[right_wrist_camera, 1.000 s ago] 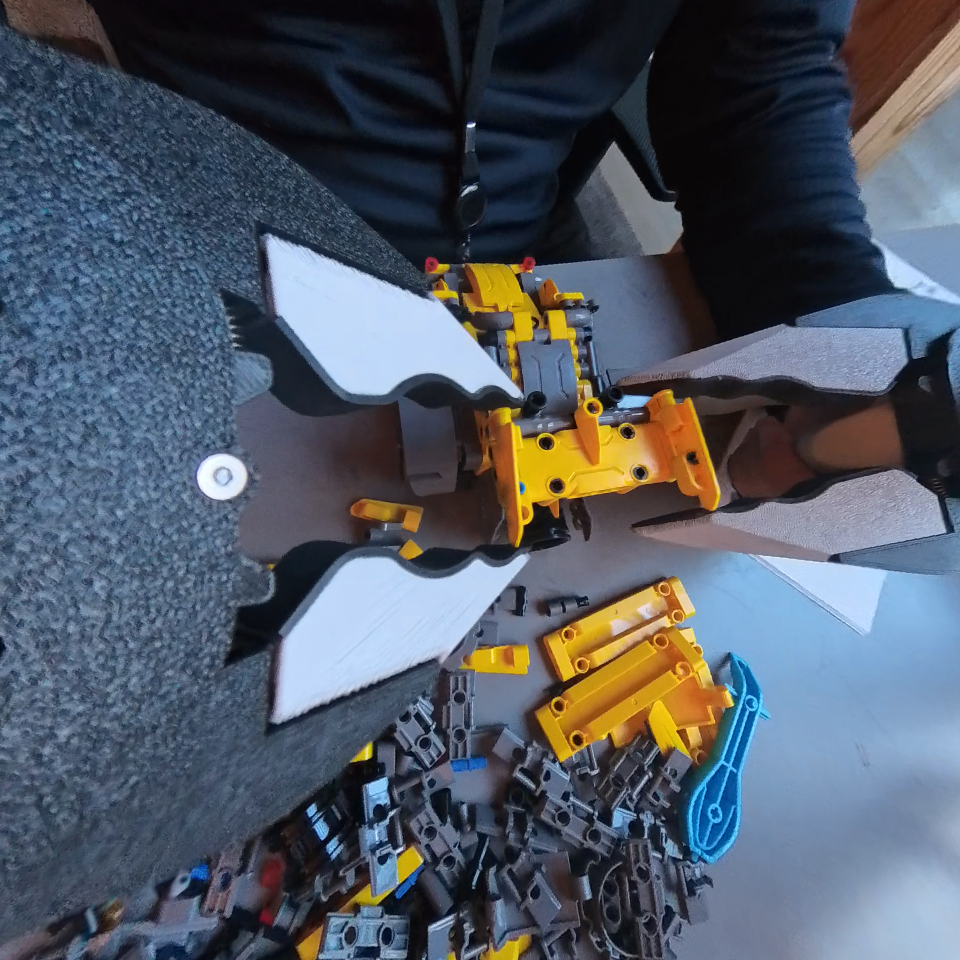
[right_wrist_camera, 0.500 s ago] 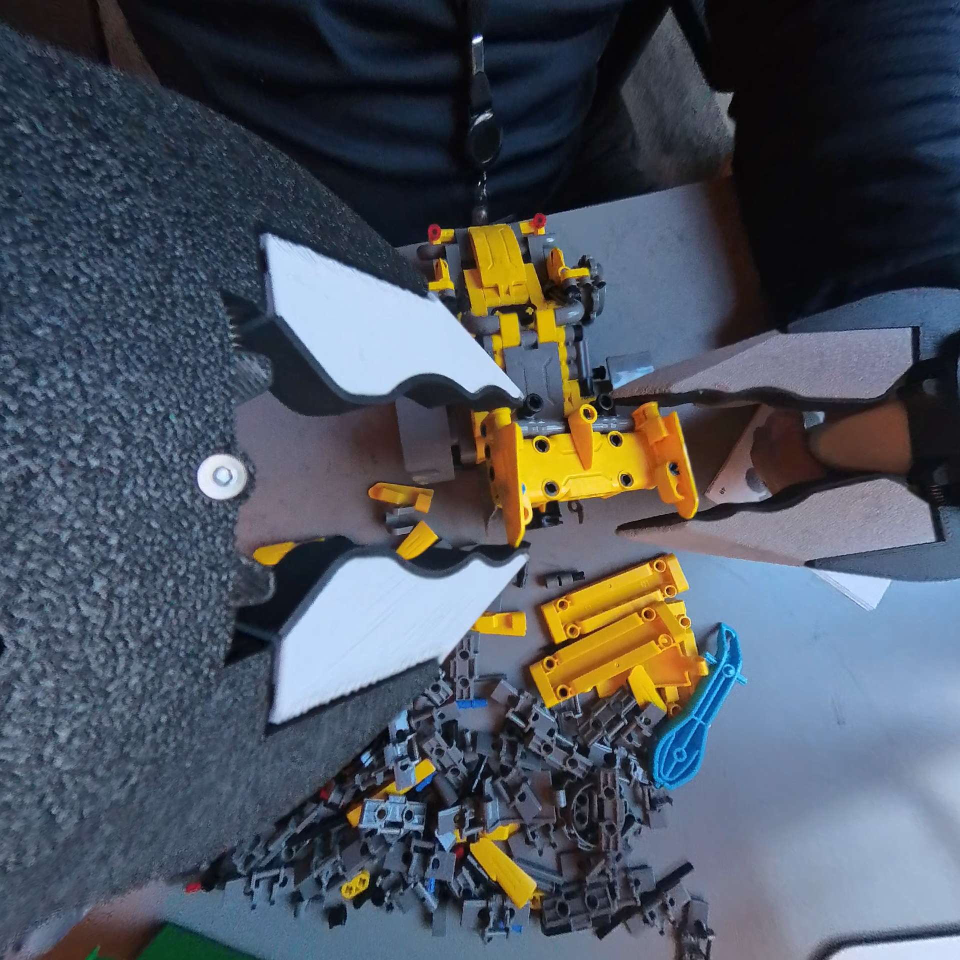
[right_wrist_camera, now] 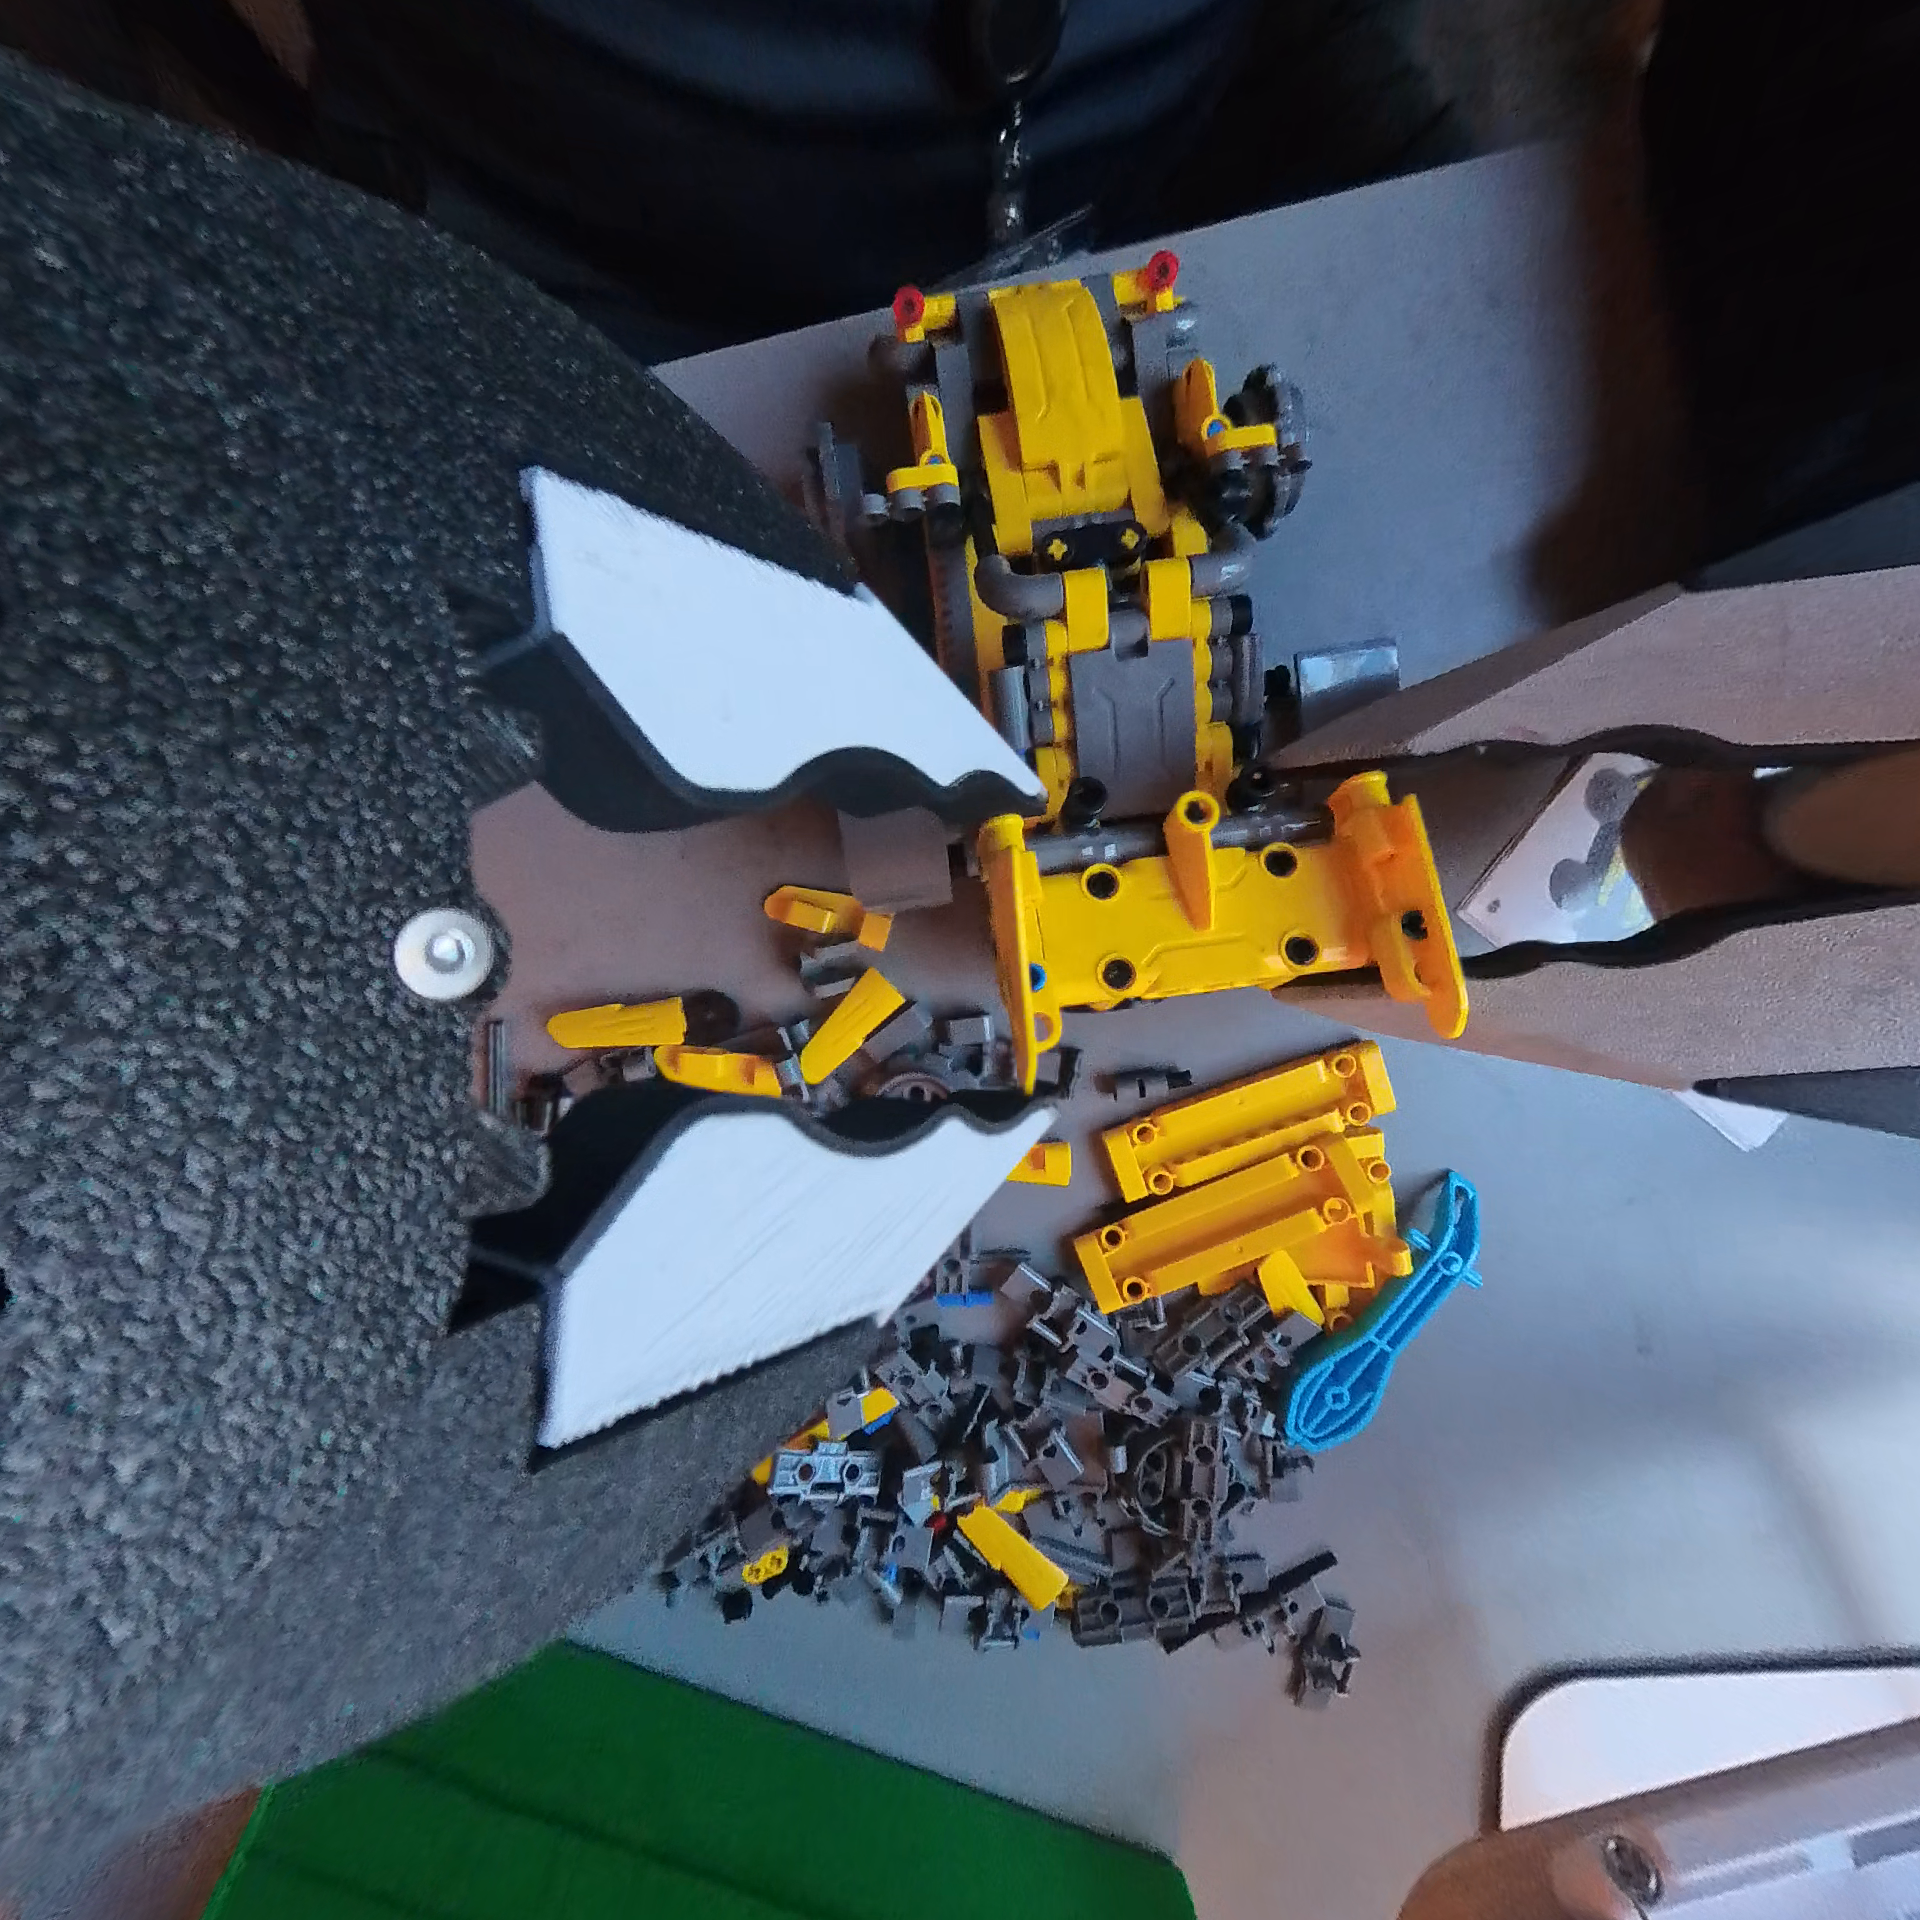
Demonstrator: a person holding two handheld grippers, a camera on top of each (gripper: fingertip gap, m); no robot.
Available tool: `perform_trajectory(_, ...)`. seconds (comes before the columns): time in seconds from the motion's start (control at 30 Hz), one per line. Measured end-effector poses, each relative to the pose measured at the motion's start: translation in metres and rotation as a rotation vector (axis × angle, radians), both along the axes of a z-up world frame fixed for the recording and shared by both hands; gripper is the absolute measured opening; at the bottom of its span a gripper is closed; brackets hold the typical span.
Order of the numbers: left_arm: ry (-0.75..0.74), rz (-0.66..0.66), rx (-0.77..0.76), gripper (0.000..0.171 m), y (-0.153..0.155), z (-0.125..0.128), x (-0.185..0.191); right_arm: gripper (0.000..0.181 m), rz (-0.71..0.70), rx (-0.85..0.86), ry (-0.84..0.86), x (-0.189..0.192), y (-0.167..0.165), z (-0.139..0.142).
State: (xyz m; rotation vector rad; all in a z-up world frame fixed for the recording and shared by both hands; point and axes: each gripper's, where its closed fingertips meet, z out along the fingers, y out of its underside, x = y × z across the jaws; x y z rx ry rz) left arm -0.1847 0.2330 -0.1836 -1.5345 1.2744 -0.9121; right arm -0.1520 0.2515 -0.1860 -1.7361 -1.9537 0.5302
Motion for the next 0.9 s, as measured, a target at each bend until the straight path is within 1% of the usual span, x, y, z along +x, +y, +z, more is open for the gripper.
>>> perform_trajectory(0.1,0.032,0.013,-0.017,0.035,0.001,-0.006,-0.003,0.052,0.005,-0.058,0.011,-0.001,0.000,-0.003)
perform_trajectory(0.13,0.054,0.033,-0.023,0.040,0.004,-0.009,-0.006,0.052,0.008,-0.078,0.022,-0.002,0.000,-0.002)
perform_trajectory(0.17,0.068,0.053,-0.028,0.049,0.007,-0.011,-0.008,0.052,0.012,-0.097,0.039,-0.002,0.000,-0.002)
perform_trajectory(0.2,0.065,0.063,-0.033,0.053,0.008,-0.011,-0.010,0.052,0.020,-0.111,0.055,-0.003,-0.001,-0.002)
perform_trajectory(0.23,0.054,0.061,-0.035,0.053,0.007,-0.008,-0.011,0.052,0.029,-0.119,0.069,-0.003,-0.001,-0.002)
perform_trajectory(0.33,0.014,0.068,-0.035,0.063,0.008,0.000,-0.009,0.052,0.061,-0.131,0.112,-0.004,-0.001,-0.003)
perform_trajectory(0.4,0.023,0.050,-0.025,0.059,0.005,-0.001,-0.003,0.052,0.080,-0.139,0.148,-0.006,-0.002,-0.001)
perform_trajectory(0.5,0.066,0.020,0.043,0.037,0.000,-0.005,0.005,0.052,0.093,-0.131,0.143,-0.005,0.000,-0.004)
perform_trajectory(0.77,0.081,0.011,0.148,0.037,-0.007,0.003,0.007,0.052,0.122,-0.115,0.159,0.000,-0.006,-0.006)
perform_trajectory(0.9,0.116,0.023,0.137,0.037,-0.004,-0.005,0.007,0.054,0.098,-0.149,0.153,0.002,-0.005,-0.007)
